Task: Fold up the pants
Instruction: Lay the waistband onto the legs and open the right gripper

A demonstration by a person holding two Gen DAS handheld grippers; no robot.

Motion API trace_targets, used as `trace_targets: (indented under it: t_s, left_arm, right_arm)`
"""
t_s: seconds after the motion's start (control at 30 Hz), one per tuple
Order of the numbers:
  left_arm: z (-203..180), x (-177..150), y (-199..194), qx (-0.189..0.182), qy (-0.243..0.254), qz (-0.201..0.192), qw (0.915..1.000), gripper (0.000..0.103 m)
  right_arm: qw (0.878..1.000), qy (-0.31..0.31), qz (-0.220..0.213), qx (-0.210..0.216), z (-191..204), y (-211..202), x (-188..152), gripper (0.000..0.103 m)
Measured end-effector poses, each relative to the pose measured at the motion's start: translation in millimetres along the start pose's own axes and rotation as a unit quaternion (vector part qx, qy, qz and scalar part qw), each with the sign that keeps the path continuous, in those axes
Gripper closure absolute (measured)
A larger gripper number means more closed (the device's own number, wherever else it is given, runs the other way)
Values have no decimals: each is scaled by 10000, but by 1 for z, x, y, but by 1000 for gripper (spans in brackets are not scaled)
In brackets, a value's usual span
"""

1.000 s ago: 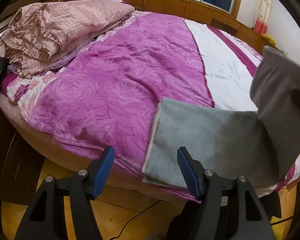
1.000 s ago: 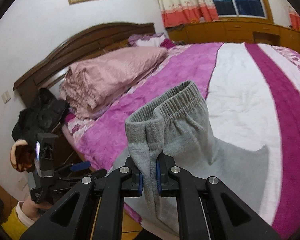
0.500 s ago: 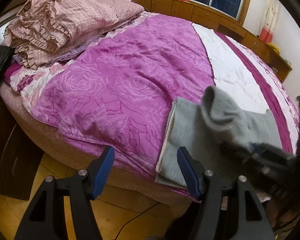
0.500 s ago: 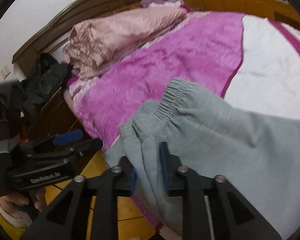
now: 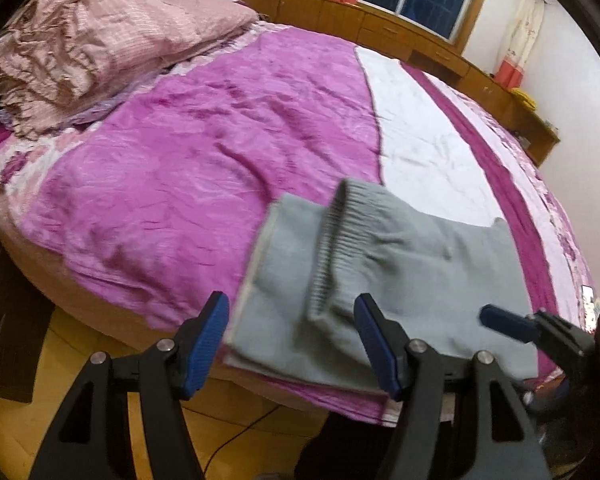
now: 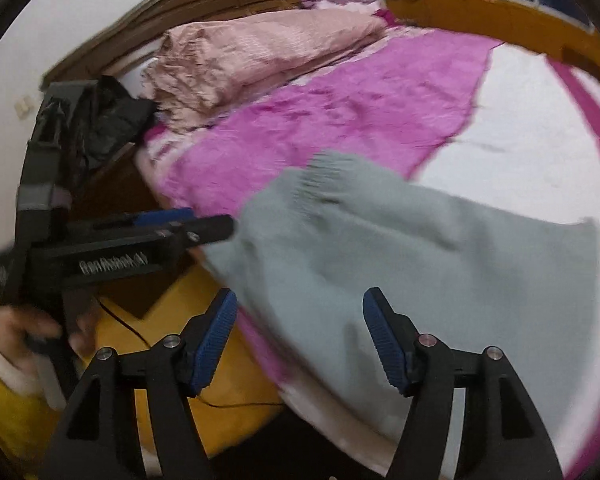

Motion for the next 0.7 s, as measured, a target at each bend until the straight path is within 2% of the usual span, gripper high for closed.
trace_targets:
  t_s: [0.17, 0.27, 0.4, 0.57, 0.7]
  left_arm:
    - [-23, -3, 10, -112, 67, 90, 9999, 35]
    - [-33, -7, 18, -103, 47, 158, 9998, 35]
    - [-40, -12, 28, 98, 56, 202, 9997, 35]
    - [-40, -20, 43, 277, -1, 399, 9988, 35]
    - [-41, -22, 49, 352, -20, 372, 9987, 35]
  right_arm:
    - [9965, 144, 42, -825, -47, -28, -22, 43]
    - [9931, 374, 51, -1112, -72, -39, -36, 43]
    - [9893, 702, -4, -1276, -96, -44, -48, 43]
    - [9892, 869, 61, -1177, -105, -35, -61, 43]
    - [9899, 892, -35, -1098, -109, -32, -68, 43]
Point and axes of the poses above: each gripper's, at about its wrist camera, not at the fingertips, and y roughly the way its jaws point, z to its left, x to its top, the point moved 3 cm from there along y, roughly the way its jaws point, and after that the axes turned 6 degrees about -z, right-handed, at the moved point
